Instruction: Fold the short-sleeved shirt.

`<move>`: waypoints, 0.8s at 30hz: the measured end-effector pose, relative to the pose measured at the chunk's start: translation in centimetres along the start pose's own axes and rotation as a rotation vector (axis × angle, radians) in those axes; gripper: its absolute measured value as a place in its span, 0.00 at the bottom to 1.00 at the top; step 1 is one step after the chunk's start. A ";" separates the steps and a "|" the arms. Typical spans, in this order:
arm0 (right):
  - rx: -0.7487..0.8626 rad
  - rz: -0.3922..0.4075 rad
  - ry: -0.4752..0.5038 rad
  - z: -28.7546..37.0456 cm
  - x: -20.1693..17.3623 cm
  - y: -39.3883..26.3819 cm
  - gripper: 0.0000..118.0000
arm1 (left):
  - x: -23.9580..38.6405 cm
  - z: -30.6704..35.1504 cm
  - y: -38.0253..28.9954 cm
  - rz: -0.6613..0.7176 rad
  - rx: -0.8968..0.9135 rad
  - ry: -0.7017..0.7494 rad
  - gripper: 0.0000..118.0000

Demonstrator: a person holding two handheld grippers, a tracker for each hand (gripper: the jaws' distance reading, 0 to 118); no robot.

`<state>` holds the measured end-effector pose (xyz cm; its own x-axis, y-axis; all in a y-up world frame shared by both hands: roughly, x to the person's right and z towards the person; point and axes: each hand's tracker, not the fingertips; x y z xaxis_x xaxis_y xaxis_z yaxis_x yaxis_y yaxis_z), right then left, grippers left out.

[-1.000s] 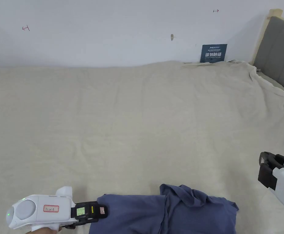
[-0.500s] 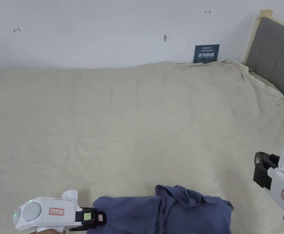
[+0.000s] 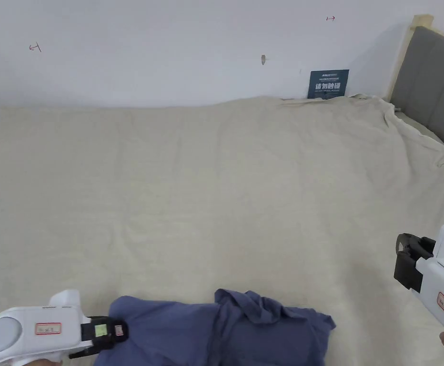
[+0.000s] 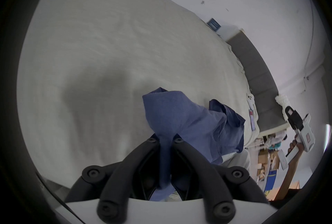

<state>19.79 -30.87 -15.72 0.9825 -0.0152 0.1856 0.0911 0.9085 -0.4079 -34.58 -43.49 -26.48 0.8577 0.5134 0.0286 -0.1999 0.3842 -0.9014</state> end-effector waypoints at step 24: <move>0.020 -0.021 0.034 0.3 0.6 -0.1 0.00 | 17.0 -2.3 2.1 -0.259 -0.135 -0.085 0.06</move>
<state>20.28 -30.89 -15.29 0.9853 -0.0486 0.1636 0.1093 0.9158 -0.3864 -19.28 -35.73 -28.87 0.8280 0.4762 0.2961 0.0901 0.4083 -0.9084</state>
